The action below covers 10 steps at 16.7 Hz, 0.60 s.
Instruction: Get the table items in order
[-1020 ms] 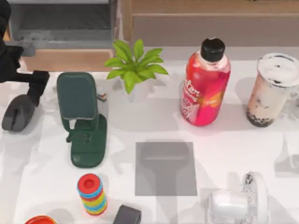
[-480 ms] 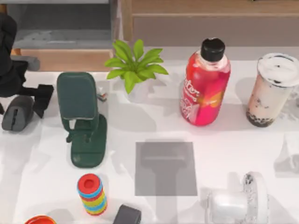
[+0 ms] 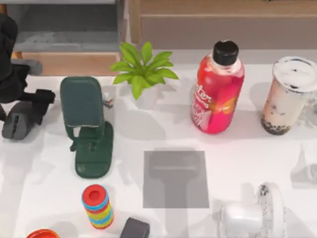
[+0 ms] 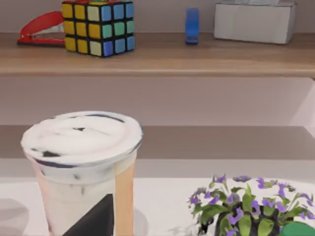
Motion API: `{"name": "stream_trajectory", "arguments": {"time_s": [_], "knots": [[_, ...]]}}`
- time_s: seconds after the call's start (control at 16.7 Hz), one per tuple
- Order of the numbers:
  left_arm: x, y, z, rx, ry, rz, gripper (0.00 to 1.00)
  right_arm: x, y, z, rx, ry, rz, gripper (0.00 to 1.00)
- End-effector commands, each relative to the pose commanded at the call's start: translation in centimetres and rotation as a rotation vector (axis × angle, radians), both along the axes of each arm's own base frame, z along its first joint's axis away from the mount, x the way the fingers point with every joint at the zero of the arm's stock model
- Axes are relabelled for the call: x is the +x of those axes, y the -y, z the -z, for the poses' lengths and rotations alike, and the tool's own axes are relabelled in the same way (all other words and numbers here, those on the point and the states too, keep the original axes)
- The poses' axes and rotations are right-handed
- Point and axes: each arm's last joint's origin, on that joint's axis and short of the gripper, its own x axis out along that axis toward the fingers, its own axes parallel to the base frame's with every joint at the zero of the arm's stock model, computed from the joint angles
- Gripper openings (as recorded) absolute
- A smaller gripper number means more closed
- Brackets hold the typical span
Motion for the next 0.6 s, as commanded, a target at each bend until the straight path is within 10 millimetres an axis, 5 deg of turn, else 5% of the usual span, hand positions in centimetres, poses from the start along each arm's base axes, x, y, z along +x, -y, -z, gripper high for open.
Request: {"name": "stream_trajectory", "arguments": {"time_s": [0.3, 0.6], "knots": [[0.0, 0.0, 0.0, 0.0, 0.0, 0.0, 0.02, 0.0, 0.0, 0.0, 0.0, 0.0, 0.0, 1.0], [0.0, 0.0, 0.0, 0.0, 0.0, 0.0, 0.0, 0.0, 0.0, 0.0, 0.0, 0.0, 0.0, 1.0]]}}
